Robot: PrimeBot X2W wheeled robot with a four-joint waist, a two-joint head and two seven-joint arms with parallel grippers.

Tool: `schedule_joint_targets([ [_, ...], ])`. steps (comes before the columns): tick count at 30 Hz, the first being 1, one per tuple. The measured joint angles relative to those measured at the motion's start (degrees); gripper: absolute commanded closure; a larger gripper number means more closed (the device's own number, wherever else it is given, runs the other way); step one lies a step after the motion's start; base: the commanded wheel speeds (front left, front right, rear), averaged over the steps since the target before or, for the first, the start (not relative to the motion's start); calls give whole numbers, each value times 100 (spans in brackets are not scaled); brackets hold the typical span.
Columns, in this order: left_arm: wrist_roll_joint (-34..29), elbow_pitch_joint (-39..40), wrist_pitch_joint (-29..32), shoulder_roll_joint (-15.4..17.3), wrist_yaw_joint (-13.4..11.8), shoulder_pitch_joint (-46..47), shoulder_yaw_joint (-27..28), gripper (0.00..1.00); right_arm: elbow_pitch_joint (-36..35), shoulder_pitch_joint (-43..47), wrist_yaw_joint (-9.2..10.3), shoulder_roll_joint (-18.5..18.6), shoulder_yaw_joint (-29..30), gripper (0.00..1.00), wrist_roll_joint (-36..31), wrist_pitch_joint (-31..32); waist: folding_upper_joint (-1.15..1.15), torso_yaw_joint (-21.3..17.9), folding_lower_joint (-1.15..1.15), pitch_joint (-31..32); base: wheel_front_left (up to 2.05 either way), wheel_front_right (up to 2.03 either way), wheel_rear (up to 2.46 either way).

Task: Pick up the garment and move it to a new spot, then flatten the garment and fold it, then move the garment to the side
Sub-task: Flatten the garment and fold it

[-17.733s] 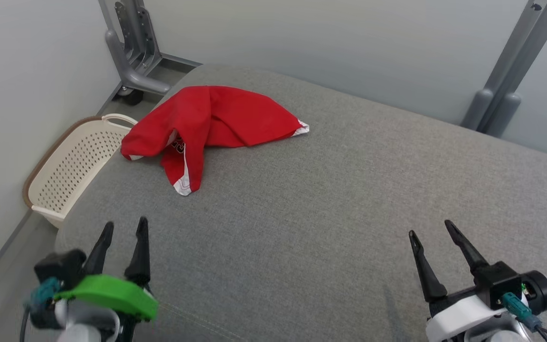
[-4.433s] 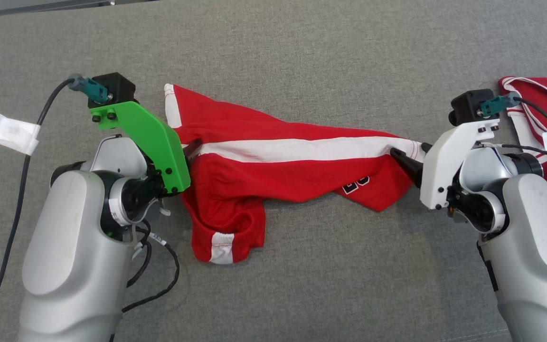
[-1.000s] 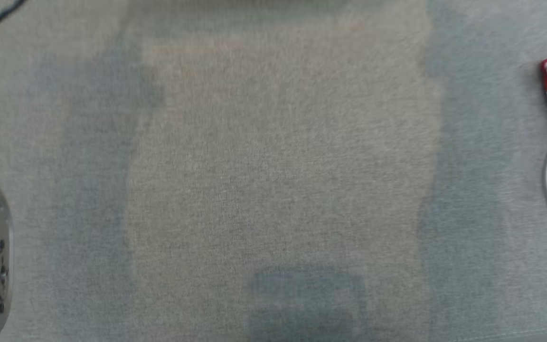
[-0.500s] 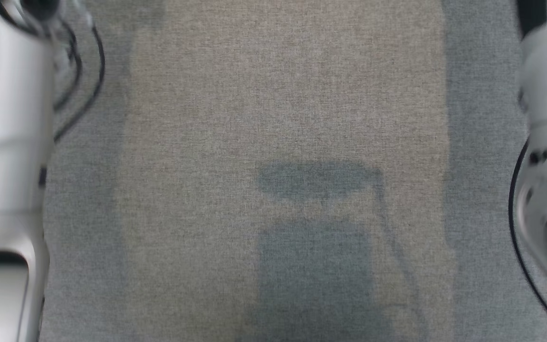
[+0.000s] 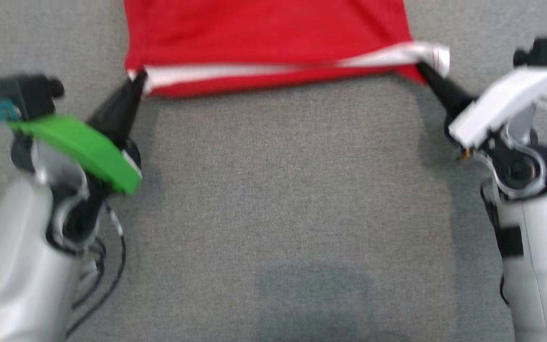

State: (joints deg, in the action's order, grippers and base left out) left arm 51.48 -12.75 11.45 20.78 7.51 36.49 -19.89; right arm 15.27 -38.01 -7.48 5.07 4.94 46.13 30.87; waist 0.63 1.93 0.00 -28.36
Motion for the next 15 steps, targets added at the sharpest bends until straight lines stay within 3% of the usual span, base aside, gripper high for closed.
schedule_joint_targets([
  [5,53,809,-207,68,-188,-1532,-110,100,-1066,1567,-1,136,176,100,168,644,0,-69,0,525,0,0,0],
  [11,275,1702,-563,-27,-725,-3527,-148,100,-1836,3227,-2,146,516,100,357,1196,0,-161,0,1169,0,0,0],
  [15,382,2248,-734,-204,-1017,-4629,-319,100,-2265,4244,-8,78,1134,100,608,1432,0,-205,0,1554,0,0,0],
])
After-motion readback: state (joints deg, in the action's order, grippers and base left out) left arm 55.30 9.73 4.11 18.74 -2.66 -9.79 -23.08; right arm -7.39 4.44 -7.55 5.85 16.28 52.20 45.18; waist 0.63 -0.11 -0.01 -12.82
